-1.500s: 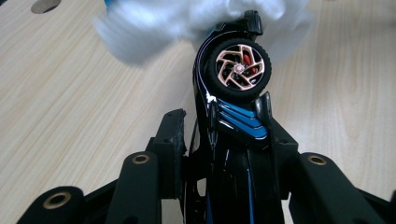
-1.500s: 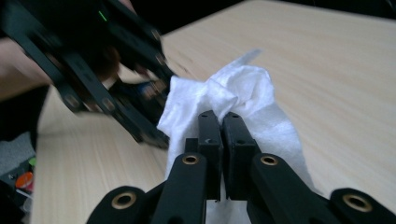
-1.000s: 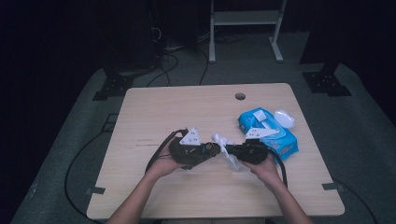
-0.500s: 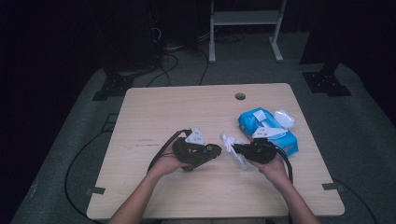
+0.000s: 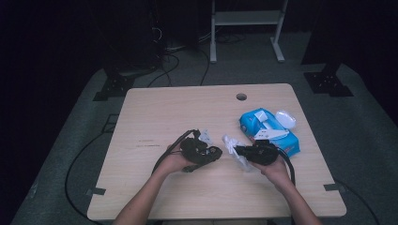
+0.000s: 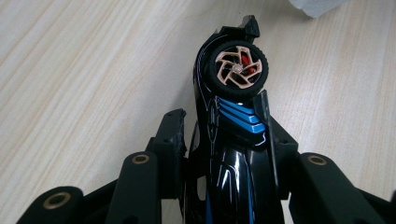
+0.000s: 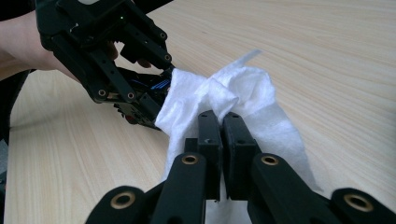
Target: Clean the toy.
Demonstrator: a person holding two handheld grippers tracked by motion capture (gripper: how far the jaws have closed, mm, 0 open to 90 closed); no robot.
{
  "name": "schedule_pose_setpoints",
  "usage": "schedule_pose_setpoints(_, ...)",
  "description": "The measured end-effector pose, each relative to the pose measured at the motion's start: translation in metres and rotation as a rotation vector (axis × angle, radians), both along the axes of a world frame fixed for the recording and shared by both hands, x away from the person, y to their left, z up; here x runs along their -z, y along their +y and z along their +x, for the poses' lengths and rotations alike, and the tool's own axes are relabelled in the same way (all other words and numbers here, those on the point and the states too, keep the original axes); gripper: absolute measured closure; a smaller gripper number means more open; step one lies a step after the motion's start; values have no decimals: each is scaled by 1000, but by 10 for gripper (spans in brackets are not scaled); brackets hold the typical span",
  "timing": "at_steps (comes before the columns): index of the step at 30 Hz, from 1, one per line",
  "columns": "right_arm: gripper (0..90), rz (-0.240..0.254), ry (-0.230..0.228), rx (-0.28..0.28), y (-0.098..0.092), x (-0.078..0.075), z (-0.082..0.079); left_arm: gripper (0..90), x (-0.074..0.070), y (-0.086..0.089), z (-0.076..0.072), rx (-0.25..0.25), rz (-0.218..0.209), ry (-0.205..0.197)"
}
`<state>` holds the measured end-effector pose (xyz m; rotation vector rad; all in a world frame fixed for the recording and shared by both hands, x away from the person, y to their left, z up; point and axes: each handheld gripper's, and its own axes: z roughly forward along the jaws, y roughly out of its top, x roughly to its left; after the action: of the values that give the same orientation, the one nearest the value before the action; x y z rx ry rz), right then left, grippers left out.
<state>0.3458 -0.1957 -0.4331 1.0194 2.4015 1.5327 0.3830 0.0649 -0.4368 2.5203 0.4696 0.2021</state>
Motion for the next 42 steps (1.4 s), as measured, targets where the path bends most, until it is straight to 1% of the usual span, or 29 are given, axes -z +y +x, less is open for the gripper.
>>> schedule_pose_setpoints(1, 861, 0, 1, 0, 0, 0, 0, 577, 1, 0, 0, -2, 5, 6)
schedule_pose_setpoints(3, 861, -2, 1, -2, 1, 0, 1, 570, 0, 1, 0, -5, -3, 6)
schedule_pose_setpoints(4, 861, -2, 1, 3, 1, 0, 1, 564, -3, 3, -1, -13, -40, 12)
schedule_pose_setpoints(5, 861, -2, 1, 3, 1, 0, 1, 562, -3, 3, -1, -13, -40, 12)
schedule_pose_setpoints(6, 860, 1, 3, 3, 2, 0, 2, 550, -8, 7, -1, -19, -65, 8)
schedule_pose_setpoints(7, 861, -1, 0, 4, 3, 0, 3, 549, -10, 9, -2, -19, -80, 8)
schedule_pose_setpoints(8, 861, -1, 0, 4, 3, 0, 3, 548, -10, 9, -2, -19, -80, 8)
schedule_pose_setpoints(10, 861, 3, 1, 0, 5, -1, 4, 546, -16, 15, -2, -23, -106, 10)
schedule_pose_setpoints(12, 861, 0, 0, -7, 9, -3, 4, 537, -20, 20, -3, -22, -118, 4)
schedule_pose_setpoints(15, 861, 1, -7, -25, 18, -6, 5, 542, -24, 27, -4, -25, -120, 7)
schedule_pose_setpoints(16, 861, 2, -2, -33, 22, -7, 6, 542, -26, 30, -4, -24, -124, 5)
schedule_pose_setpoints(17, 861, 0, -5, -37, 25, -7, 6, 544, -27, 31, -4, -23, -133, 7)
schedule_pose_setpoints(18, 861, -1, -5, -41, 28, -8, 6, 546, -28, 35, -5, -25, -157, 13)
schedule_pose_setpoints(20, 861, 1, -7, -53, 34, -9, 7, 545, -32, 40, -6, -26, -176, 17)
schedule_pose_setpoints(25, 861, -14, -10, -75, 50, -12, 10, 543, -37, 52, -6, -41, -207, 15)
schedule_pose_setpoints(26, 861, -22, -11, -82, 53, -12, 11, 538, -38, 54, -6, -47, -212, 20)
schedule_pose_setpoints(28, 861, -33, -9, -85, 58, -11, 13, 531, -36, 57, -5, -58, -205, 24)
schedule_pose_setpoints(31, 861, -54, 0, -93, 63, -8, 15, 511, -29, 60, -2, -76, -207, 59)
schedule_pose_setpoints(32, 861, -62, 6, -94, 64, -7, 15, 500, -27, 62, -1, -79, -227, 73)
schedule_pose_setpoints(34, 861, -77, 9, -101, 66, -3, 15, 501, -25, 64, 1, -85, -247, 100)
schedule_pose_setpoints(37, 862, -71, 11, -100, 65, -2, 14, 495, -24, 64, 2, -90, -257, 117)
schedule_pose_setpoints(39, 861, -72, 12, -101, 65, -2, 12, 487, -23, 62, 2, -80, -252, 129)
schedule_pose_setpoints(42, 862, -79, 7, -115, 63, -1, 9, 475, -22, 58, -3, -65, -264, 143)
